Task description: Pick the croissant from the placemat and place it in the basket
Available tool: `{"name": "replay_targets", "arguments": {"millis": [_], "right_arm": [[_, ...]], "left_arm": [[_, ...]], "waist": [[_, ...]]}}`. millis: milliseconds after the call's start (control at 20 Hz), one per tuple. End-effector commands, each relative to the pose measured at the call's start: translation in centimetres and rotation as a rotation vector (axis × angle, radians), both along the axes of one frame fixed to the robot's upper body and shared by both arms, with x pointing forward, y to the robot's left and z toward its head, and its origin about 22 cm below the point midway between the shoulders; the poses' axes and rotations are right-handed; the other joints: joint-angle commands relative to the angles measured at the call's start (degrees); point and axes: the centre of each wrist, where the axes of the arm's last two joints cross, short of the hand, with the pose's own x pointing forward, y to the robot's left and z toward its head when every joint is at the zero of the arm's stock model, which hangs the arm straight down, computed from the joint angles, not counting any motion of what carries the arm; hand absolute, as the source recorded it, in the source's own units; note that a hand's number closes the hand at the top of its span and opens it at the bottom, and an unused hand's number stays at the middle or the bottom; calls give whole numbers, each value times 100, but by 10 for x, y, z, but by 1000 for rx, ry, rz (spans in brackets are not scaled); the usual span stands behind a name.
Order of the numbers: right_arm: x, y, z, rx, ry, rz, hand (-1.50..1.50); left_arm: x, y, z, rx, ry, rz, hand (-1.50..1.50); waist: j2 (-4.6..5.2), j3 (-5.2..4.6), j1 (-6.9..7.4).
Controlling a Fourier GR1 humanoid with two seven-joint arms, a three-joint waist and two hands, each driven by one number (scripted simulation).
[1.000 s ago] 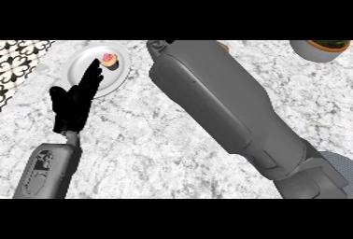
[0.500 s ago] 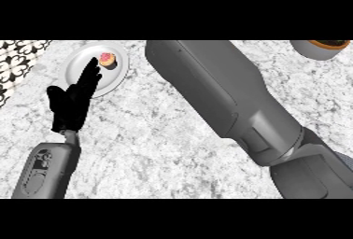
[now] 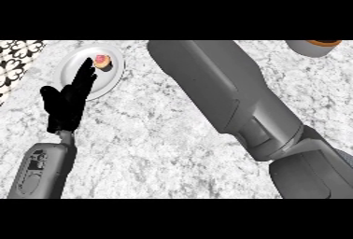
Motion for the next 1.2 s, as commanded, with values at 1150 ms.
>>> {"name": "replay_targets", "arguments": {"millis": [1150], "right_arm": [[21, -11, -9, -802, 226, 57, 150]], "left_arm": [[-3, 13, 11, -13, -2, 43, 0]], "waist": [[25, 2, -168]]}}
